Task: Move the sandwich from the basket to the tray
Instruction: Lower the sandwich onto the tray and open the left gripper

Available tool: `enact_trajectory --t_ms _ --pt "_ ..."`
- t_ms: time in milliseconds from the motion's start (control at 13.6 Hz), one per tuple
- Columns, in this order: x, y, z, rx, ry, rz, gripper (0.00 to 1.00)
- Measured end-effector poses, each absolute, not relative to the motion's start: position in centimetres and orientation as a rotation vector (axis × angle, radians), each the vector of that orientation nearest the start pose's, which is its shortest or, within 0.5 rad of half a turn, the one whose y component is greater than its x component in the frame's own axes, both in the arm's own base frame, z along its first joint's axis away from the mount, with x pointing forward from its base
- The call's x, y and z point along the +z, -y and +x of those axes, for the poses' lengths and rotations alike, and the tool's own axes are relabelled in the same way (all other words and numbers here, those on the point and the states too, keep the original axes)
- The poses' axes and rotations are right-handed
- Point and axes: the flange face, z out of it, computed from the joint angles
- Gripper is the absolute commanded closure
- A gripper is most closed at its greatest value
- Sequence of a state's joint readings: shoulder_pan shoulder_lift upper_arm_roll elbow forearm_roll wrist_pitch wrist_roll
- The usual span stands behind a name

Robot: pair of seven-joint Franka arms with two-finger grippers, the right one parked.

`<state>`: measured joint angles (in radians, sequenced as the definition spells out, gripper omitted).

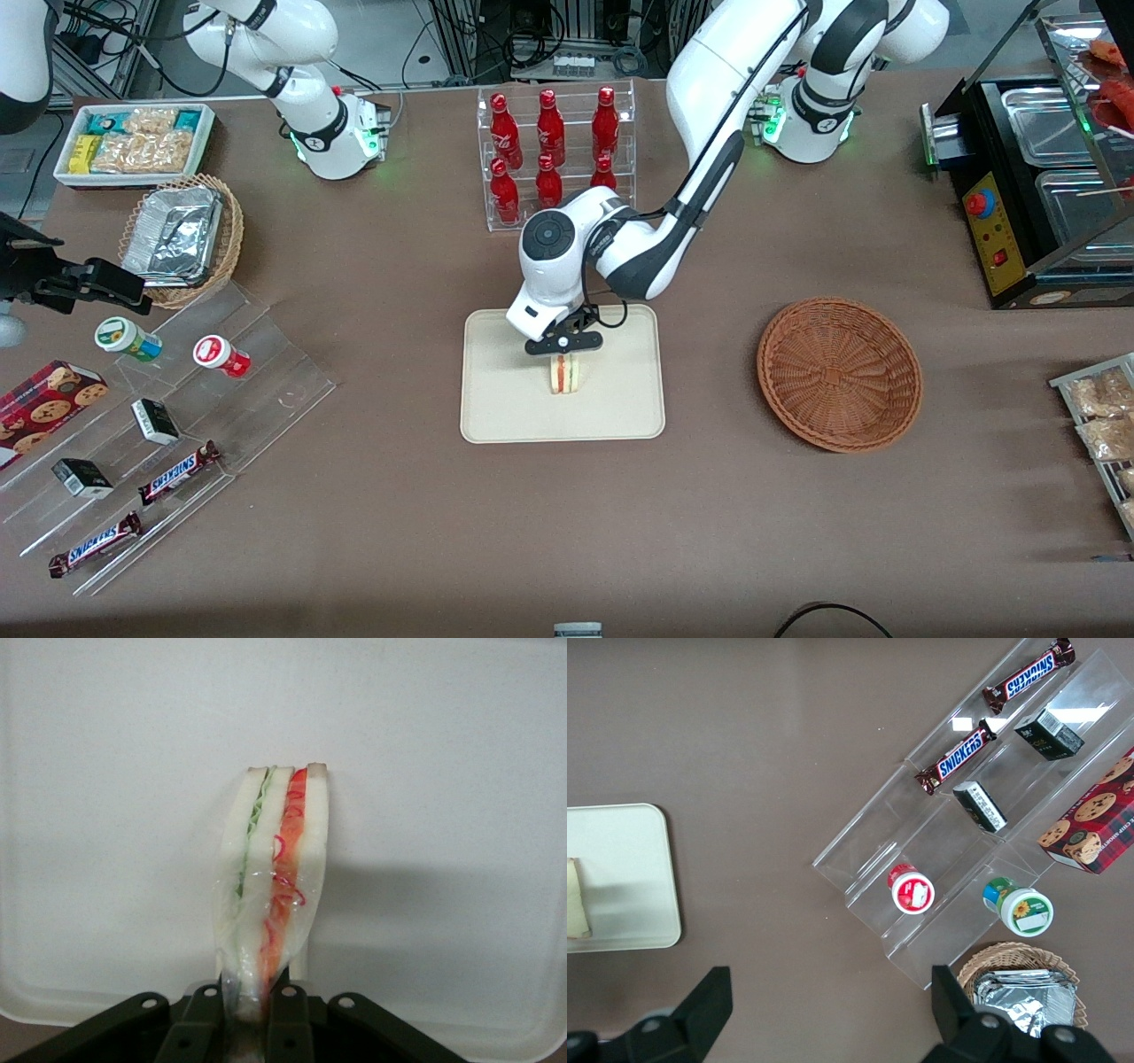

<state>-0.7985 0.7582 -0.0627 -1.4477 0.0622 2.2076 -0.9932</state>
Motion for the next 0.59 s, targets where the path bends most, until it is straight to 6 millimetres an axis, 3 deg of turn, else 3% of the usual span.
enact_trajectory --t_ms 74,368,516,589 --pt "23.8 54.2 48.0 -0.013 0.177 -3.135 0.01" --pt "24.4 54.2 48.4 -0.025 0.186 -3.139 0.0" --pt "26.0 54.0 48.8 -0.027 0.197 -3.133 0.0" --pt "27.7 53.7 49.1 -0.023 0.208 -3.123 0.0"
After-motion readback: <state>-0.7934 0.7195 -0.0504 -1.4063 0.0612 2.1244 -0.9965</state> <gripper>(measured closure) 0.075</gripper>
